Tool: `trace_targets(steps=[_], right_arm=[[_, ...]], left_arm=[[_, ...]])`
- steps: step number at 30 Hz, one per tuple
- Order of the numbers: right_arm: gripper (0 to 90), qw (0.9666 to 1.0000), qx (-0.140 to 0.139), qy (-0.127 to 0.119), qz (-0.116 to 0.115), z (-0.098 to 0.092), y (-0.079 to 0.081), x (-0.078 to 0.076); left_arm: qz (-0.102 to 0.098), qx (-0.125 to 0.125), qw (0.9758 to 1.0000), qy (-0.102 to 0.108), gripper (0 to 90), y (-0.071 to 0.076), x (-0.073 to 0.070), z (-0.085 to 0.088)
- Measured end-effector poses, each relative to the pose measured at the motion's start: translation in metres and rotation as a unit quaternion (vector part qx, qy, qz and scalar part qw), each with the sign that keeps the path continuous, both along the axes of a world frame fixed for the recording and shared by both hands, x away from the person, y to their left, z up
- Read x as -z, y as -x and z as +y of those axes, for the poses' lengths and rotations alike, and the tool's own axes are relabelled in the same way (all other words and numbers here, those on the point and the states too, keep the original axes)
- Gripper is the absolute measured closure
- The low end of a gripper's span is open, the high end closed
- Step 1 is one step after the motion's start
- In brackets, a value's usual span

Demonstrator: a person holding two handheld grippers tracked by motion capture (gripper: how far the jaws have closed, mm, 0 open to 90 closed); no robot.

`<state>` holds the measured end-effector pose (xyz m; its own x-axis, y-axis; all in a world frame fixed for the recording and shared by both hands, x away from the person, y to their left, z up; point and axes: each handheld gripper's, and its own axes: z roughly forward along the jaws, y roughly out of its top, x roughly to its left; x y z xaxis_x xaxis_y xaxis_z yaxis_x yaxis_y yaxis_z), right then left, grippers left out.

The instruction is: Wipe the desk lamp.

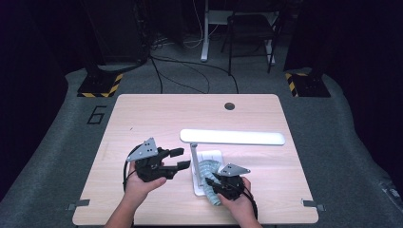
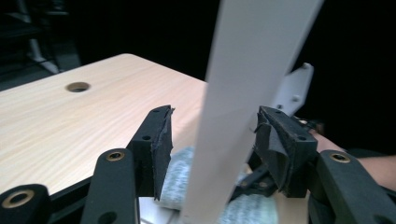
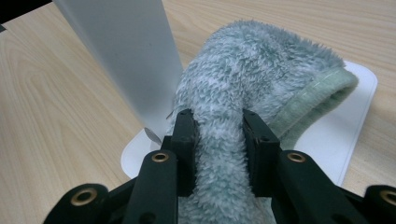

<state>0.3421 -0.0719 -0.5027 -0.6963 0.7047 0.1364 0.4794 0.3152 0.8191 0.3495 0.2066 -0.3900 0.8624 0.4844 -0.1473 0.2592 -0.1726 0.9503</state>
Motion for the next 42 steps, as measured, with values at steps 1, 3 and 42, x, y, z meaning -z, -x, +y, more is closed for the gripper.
trace_targets(steps=[1, 3, 42], right_arm=[[69.5, 1.0, 0.0, -0.002, 0.0, 0.0, 0.0, 0.0], [69.5, 1.0, 0.0, -0.005, 0.006, -0.001, 0.0, 0.0], [69.8, 0.9998, -0.011, -0.007, 0.016, 0.003, -0.002, -0.004]], left_arm=[[0.0, -0.006, 1.0, -0.003, 46.4, -0.001, 0.001, 0.0], [0.002, -0.009, 0.9999, -0.01, 46.4, -0.002, 0.004, -0.002], [0.003, -0.015, 0.9997, -0.02, 56.0, -0.001, 0.012, -0.011]])
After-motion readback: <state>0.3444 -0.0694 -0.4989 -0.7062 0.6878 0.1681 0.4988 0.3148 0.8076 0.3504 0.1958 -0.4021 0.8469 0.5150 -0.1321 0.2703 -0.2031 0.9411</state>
